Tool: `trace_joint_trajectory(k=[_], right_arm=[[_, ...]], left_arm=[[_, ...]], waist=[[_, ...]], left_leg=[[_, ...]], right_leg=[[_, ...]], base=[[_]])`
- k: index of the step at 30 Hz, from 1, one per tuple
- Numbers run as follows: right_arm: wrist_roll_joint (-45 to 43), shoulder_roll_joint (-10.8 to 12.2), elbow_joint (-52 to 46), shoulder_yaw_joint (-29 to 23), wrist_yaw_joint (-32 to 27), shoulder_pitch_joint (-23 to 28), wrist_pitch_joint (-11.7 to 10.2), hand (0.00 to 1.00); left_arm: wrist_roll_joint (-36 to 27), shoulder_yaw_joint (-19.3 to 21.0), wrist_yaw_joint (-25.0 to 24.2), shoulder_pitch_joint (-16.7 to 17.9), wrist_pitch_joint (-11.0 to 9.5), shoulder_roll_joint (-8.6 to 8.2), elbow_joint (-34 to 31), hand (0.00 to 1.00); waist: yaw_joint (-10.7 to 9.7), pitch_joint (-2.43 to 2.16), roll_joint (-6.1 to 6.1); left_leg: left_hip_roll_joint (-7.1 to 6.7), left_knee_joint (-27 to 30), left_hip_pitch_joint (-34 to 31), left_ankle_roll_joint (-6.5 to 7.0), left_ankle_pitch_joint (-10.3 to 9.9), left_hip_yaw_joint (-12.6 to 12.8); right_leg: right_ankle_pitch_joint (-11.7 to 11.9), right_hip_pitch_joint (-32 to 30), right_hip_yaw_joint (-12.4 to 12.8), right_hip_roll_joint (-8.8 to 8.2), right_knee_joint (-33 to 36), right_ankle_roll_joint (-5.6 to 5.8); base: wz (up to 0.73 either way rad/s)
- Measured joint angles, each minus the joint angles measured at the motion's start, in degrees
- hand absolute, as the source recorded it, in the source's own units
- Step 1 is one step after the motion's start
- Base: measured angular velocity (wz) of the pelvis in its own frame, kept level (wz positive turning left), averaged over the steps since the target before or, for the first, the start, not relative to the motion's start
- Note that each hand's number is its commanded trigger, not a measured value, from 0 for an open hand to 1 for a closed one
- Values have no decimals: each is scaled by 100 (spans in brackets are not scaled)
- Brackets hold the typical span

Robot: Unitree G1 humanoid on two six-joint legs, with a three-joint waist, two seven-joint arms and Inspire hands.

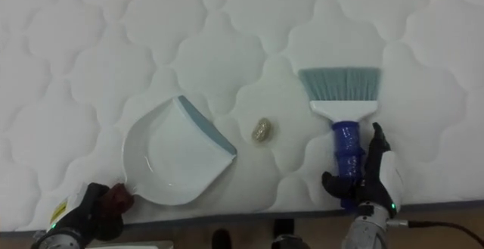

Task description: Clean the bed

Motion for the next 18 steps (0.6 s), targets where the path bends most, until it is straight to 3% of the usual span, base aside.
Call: trace_joint_trajectory(k=[7,8,9,11,15,18], right_arm=[[-5,-2,190,-2,187,-5,5,0],[-5,-3,207,-2,206,-3,5,7],[-6,-3,246,-2,244,-3,21,45],[-30,-4,260,-11,309,-4,100,100],[-293,-43,381,-162,345,-13,129,100],[-387,-215,417,-325,338,-67,186,100]], left_arm=[[4,-5,-13,1,11,-12,21,100],[4,-8,-14,1,16,-17,29,100],[5,-24,-18,2,46,-28,38,100],[13,-35,-29,2,91,-33,35,100],[61,-18,-78,3,145,-32,-14,100],[61,-7,-111,2,163,-28,-22,100]], waist=[[0,1,-1],[-3,3,-1],[-7,3,-1],[-12,5,1],[-18,6,2],[-19,5,2]], left_leg=[[0,-2,25,4,3,-1],[1,-3,43,4,3,-1],[3,-15,93,4,3,-1],[9,-28,151,4,3,-4],[4,-67,180,5,3,-5],[5,-92,185,4,3,-5]], right_leg=[[-5,36,-12,-9,-6,7],[-8,56,-14,-10,-8,11],[-14,114,-16,-8,-26,18],[-15,186,-31,-7,-64,20],[-17,204,-39,-2,-69,24],[-18,203,-39,5,-76,24]], base=[[0],[0],[0],[0],[0],[0]])
